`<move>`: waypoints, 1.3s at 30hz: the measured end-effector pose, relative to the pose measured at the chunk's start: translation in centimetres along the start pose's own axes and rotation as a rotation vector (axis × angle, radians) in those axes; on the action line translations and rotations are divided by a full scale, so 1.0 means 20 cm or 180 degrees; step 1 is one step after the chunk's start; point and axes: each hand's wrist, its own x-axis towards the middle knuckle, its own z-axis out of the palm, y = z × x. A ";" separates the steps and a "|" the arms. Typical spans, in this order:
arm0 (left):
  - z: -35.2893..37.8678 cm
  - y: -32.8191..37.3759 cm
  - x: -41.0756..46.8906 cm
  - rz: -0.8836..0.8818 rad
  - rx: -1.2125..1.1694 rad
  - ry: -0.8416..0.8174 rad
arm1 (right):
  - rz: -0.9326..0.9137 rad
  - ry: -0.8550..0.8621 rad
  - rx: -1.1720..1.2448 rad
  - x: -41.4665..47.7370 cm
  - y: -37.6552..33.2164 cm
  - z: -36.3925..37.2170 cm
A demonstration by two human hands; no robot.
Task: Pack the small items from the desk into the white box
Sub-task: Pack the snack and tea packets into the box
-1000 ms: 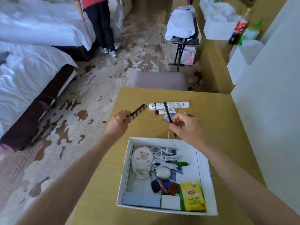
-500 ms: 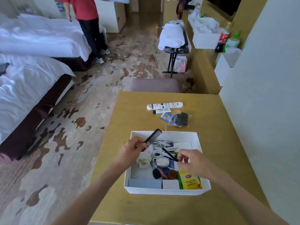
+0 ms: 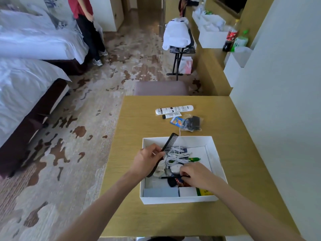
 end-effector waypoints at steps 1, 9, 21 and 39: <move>0.00 0.00 0.00 0.0077 0.0053 -0.0002 | 0.0039 0.0029 0.0056 0.00 0.01 0.00; 0.13 -0.02 -0.01 0.1247 0.1239 -0.0816 | 0.1047 0.0446 0.1523 -0.12 0.18 -0.11; 0.31 -0.01 0.06 0.1189 0.2115 -0.1482 | 0.0705 0.0613 0.1273 -0.19 0.26 -0.19; 0.08 0.09 0.71 -0.0095 0.0592 -0.0131 | 0.0805 0.1133 0.1411 0.39 0.53 -0.48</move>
